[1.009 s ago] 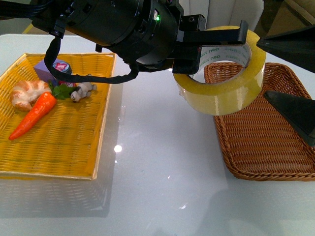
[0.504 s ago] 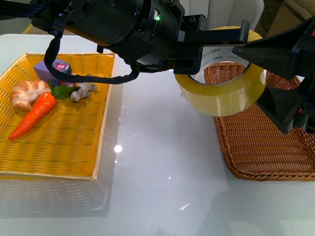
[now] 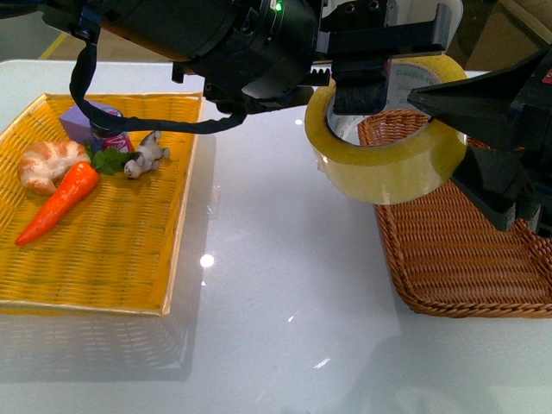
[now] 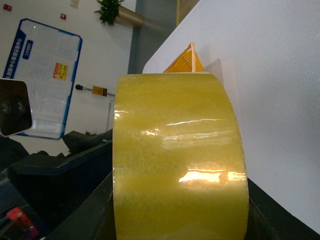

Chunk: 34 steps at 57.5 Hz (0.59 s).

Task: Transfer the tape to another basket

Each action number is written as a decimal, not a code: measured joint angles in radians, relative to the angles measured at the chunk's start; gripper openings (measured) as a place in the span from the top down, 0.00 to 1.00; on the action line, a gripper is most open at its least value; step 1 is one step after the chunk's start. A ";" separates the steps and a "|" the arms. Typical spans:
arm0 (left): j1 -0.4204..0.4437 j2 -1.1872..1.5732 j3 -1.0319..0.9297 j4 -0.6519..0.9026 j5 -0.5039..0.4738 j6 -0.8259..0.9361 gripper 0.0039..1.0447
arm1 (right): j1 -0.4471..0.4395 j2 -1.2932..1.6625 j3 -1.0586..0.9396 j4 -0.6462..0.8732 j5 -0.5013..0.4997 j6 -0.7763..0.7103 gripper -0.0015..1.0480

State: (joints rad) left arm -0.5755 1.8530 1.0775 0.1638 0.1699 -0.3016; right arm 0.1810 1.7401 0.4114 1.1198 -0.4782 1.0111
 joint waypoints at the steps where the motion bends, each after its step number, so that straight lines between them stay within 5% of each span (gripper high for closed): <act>1: 0.000 0.000 0.000 0.000 0.000 0.000 0.45 | -0.001 -0.001 0.000 -0.002 0.000 0.000 0.55; 15: 0.000 -0.002 0.000 0.000 0.000 0.000 0.08 | -0.079 -0.028 0.004 -0.080 0.026 -0.040 0.55; 34: 0.000 -0.002 0.000 0.000 0.000 -0.002 0.08 | -0.241 0.047 0.179 -0.406 0.219 -0.418 0.55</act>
State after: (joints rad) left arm -0.5751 1.8515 1.0775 0.1638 0.1696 -0.3038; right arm -0.0601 1.7866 0.5903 0.7139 -0.2596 0.5926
